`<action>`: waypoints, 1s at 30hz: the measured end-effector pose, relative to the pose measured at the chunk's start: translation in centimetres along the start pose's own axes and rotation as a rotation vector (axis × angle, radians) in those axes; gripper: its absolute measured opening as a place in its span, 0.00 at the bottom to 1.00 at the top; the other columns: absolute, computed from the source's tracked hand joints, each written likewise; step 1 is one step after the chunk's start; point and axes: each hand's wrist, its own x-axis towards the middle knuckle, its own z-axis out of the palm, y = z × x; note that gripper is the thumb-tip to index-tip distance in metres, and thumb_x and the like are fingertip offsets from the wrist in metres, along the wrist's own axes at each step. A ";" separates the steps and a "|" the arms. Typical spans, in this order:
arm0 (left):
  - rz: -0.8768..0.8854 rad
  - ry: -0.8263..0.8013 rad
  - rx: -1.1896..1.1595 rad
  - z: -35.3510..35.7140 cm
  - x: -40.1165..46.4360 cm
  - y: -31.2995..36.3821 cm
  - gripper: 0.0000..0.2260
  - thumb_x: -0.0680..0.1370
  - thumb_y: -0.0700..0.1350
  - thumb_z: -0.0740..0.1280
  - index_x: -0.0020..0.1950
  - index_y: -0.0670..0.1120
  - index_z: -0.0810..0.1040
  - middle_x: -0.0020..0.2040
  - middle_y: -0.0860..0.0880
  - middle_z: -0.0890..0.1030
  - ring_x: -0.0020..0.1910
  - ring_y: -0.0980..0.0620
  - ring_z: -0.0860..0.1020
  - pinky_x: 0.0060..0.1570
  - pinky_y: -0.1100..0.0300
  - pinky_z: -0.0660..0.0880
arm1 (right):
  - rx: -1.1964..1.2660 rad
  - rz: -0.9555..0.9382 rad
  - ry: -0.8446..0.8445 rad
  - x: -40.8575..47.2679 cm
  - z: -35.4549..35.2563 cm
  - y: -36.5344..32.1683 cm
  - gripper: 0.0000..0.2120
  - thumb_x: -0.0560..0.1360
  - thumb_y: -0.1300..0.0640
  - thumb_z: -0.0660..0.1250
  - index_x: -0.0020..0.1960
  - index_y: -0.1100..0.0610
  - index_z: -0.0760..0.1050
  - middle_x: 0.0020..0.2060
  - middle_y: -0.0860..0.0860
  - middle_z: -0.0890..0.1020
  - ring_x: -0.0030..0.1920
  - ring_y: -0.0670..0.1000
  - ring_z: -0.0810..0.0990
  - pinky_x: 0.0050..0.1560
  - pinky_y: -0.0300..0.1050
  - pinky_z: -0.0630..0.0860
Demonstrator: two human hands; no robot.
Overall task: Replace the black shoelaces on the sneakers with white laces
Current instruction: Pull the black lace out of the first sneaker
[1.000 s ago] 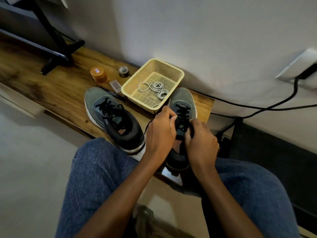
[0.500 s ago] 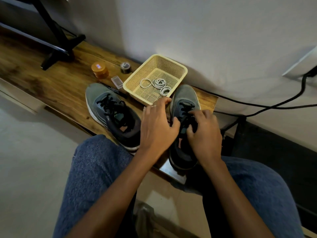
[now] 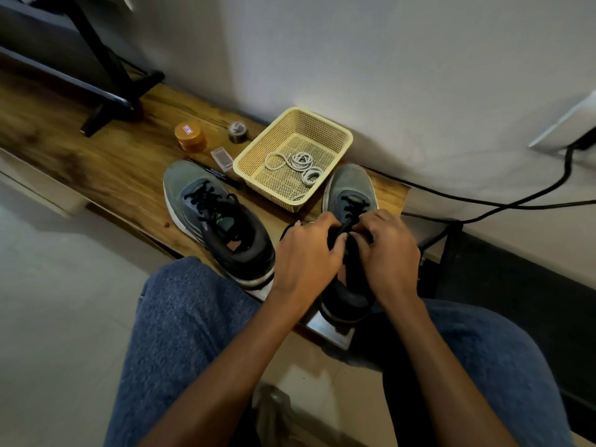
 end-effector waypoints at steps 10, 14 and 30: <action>-0.019 0.024 -0.006 0.3 -0.1 0.7 0.09 0.79 0.51 0.63 0.56 0.50 0.74 0.45 0.49 0.83 0.43 0.47 0.81 0.36 0.55 0.73 | 0.457 0.306 0.006 0.2 -0.4 0.3 0.02 0.72 0.64 0.71 0.42 0.59 0.80 0.46 0.48 0.80 0.49 0.49 0.79 0.53 0.48 0.77; -0.039 0.031 -0.044 0.5 -0.1 0.7 0.09 0.79 0.49 0.64 0.57 0.50 0.76 0.46 0.49 0.83 0.45 0.47 0.81 0.39 0.51 0.77 | 0.621 0.455 0.012 0.3 -0.8 0.3 0.05 0.72 0.65 0.72 0.39 0.58 0.79 0.44 0.50 0.82 0.48 0.49 0.81 0.51 0.48 0.79; -0.047 0.071 -0.066 0.8 -0.1 0.1 0.09 0.79 0.50 0.64 0.55 0.50 0.81 0.50 0.50 0.82 0.48 0.49 0.80 0.42 0.52 0.77 | 0.039 -0.037 -0.035 -0.3 -0.6 -0.4 0.06 0.73 0.60 0.70 0.50 0.57 0.81 0.48 0.53 0.82 0.53 0.54 0.76 0.49 0.43 0.69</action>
